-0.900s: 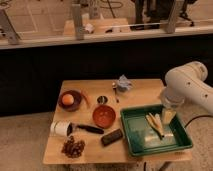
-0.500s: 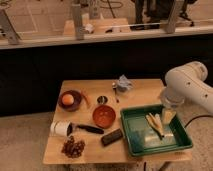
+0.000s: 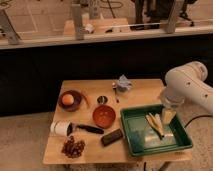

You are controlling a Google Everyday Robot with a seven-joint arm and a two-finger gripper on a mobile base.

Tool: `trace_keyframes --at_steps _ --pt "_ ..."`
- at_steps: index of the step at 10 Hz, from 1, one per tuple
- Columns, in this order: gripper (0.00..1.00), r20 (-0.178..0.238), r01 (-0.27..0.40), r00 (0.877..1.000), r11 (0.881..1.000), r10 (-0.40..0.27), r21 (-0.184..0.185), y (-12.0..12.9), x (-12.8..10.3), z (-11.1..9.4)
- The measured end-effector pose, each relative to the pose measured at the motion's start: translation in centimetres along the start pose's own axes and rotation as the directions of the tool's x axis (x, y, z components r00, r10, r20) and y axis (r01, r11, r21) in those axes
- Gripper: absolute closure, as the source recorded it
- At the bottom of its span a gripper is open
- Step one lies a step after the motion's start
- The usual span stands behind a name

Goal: Stack bowls on top of each other

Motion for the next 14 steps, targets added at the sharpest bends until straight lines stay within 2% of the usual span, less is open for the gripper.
trace_keyframes --at_steps 9,11,12,13,14 --pt "0.2 0.0 0.0 1.0 1.0 0.0 0.0 0.0 0.0 0.0" --pt "0.2 0.007 0.041 0.999 0.999 -0.041 0.01 -0.7 -0.1 0.1" --pt "0.2 0.023 0.127 0.991 0.991 -0.128 0.029 -1.9 -1.1 0.2" --pt "0.2 0.038 0.245 0.968 0.968 -0.247 0.051 -3.5 -2.8 0.5" --pt "0.2 0.051 0.336 0.939 0.94 -0.34 0.067 -4.7 -4.6 0.7"
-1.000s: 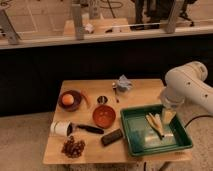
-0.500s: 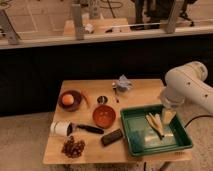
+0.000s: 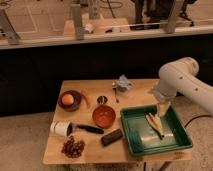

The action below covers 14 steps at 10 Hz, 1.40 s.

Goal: Stack bowls on top of each other

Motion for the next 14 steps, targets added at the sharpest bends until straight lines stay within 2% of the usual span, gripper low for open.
trace_keyframes --at_steps 1,2,3,4,5,6,7,8,9,10,11,12,13,14 --pt "0.2 0.029 0.131 0.991 0.991 -0.131 0.014 -2.1 -2.4 0.4" --pt "0.2 0.059 0.242 0.968 0.97 -0.242 0.021 -3.6 -4.6 0.7" --pt "0.2 0.092 0.334 0.938 0.942 -0.335 0.025 -4.6 -6.5 0.9" --pt "0.2 0.137 0.449 0.883 0.893 -0.448 0.027 -5.4 -8.8 1.1" --pt "0.2 0.166 0.52 0.839 0.853 -0.518 0.034 -6.0 -10.2 1.2" --pt "0.2 0.183 0.564 0.807 0.824 -0.562 0.042 -6.4 -11.2 1.2" --pt "0.2 0.192 0.587 0.789 0.808 -0.584 0.046 -6.5 -11.7 1.2" --pt "0.2 0.196 0.598 0.78 0.8 -0.594 0.047 -6.5 -11.9 1.2" --pt "0.2 0.196 0.597 0.78 0.801 -0.594 0.047 -6.5 -11.9 1.2" --pt "0.2 0.192 0.61 0.771 0.791 -0.608 0.053 -6.6 -11.9 1.2" --pt "0.2 0.178 0.665 0.723 0.742 -0.667 0.079 -7.2 -12.5 0.9" --pt "0.2 0.163 0.734 0.652 0.67 -0.741 0.11 -8.1 -13.5 0.7" --pt "0.2 0.148 0.792 0.577 0.595 -0.803 0.135 -8.8 -14.7 0.5" --pt "0.2 0.129 0.851 0.484 0.5 -0.866 0.162 -9.8 -16.7 0.4"
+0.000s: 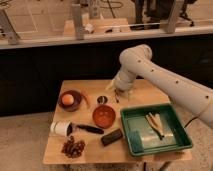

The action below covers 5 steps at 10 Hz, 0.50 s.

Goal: Stack bowls on top of each other

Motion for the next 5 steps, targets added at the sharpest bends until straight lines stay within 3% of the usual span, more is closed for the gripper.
trace_keyframes --at_steps 1,3,5 --pt "0.2 0.001 0.118 0.993 0.993 -0.118 0.009 -2.6 -0.3 0.5" --pt "0.2 0.014 0.258 0.966 0.966 -0.258 0.014 -6.2 -1.2 1.6" --pt "0.2 0.044 0.381 0.923 0.924 -0.381 0.025 -10.4 -3.1 3.8"
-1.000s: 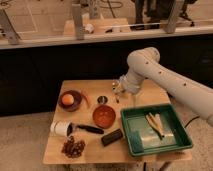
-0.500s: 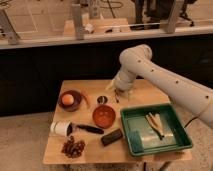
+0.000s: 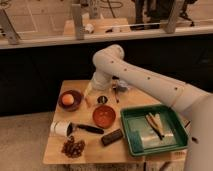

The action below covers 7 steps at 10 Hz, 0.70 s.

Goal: Stack bowls on top of each other

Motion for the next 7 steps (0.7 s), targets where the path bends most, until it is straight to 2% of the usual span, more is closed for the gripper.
trace_keyframes --at_steps 2,5,7 --pt "0.2 0.018 0.057 0.998 0.998 -0.058 0.02 -2.9 0.1 2.3" --pt "0.2 0.02 0.035 0.999 0.998 -0.036 0.057 -5.6 1.2 5.2" --pt "0.2 0.02 0.008 1.0 0.996 -0.01 0.086 -6.0 2.6 6.5"
